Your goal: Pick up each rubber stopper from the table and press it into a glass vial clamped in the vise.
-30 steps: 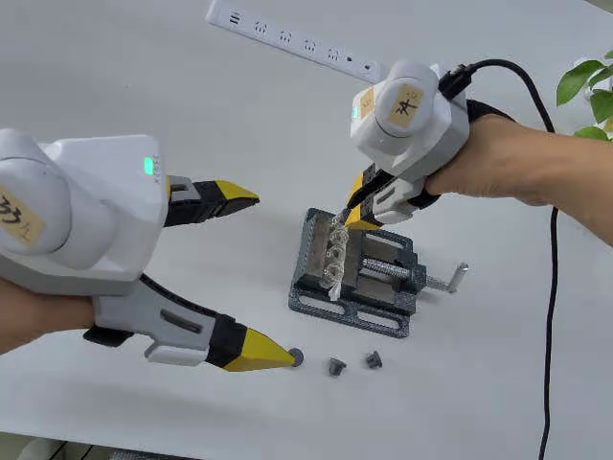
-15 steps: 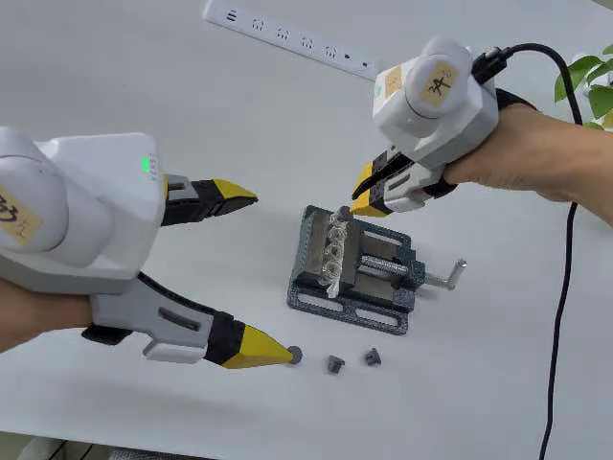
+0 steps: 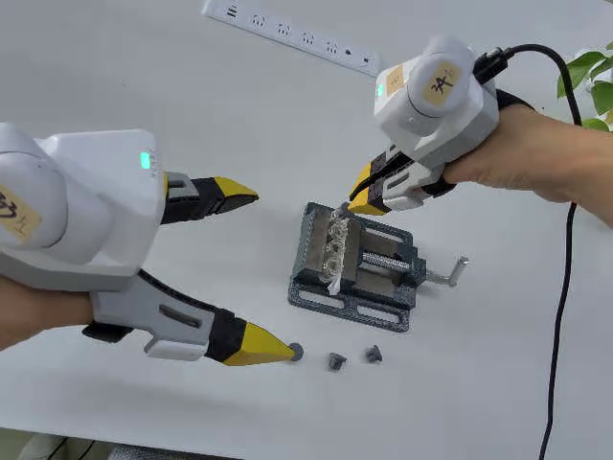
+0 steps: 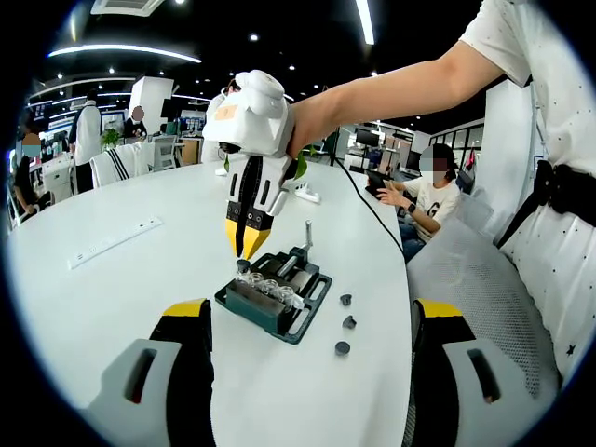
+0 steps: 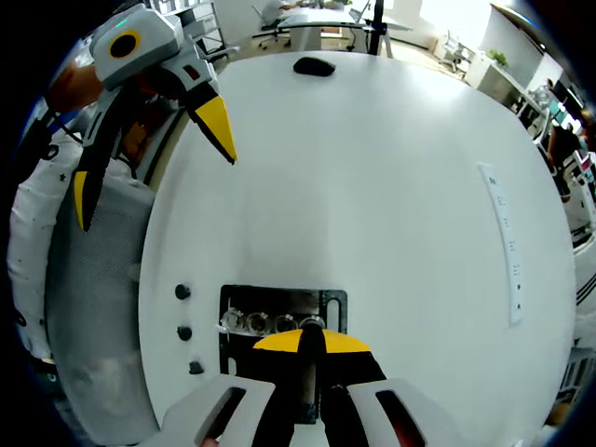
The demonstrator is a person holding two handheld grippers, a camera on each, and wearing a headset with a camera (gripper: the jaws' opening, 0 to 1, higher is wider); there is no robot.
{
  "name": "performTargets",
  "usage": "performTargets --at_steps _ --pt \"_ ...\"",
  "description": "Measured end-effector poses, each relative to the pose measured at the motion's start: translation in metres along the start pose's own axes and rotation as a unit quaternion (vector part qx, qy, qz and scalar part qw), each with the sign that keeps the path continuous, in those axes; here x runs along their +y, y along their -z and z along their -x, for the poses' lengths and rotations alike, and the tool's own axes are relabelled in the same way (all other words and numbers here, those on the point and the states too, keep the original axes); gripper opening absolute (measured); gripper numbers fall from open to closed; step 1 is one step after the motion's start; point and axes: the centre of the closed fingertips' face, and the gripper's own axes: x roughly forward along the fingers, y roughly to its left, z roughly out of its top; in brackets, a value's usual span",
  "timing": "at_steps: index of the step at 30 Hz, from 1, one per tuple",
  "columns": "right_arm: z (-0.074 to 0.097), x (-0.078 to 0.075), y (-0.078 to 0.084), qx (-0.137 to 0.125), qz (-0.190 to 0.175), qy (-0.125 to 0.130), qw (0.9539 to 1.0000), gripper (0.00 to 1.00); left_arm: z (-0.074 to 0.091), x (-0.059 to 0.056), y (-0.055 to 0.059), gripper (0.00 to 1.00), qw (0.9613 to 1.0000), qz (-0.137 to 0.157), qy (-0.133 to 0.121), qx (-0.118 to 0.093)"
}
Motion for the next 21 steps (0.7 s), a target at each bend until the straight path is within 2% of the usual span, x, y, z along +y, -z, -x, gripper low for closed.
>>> performTargets --at_steps 13,21 --pt "-0.0059 -0.003 0.0034 0.005 0.001 -0.003 1.0 0.0 0.0005 0.003 0.0026 0.87 1.0 0.006 -0.001 -0.001" --pt "-0.0061 -0.0032 0.0033 0.012 0.015 -0.002 0.9998 0.0 -0.0009 0.0031 0.0016 0.87 1.0 0.007 -0.001 -0.004"
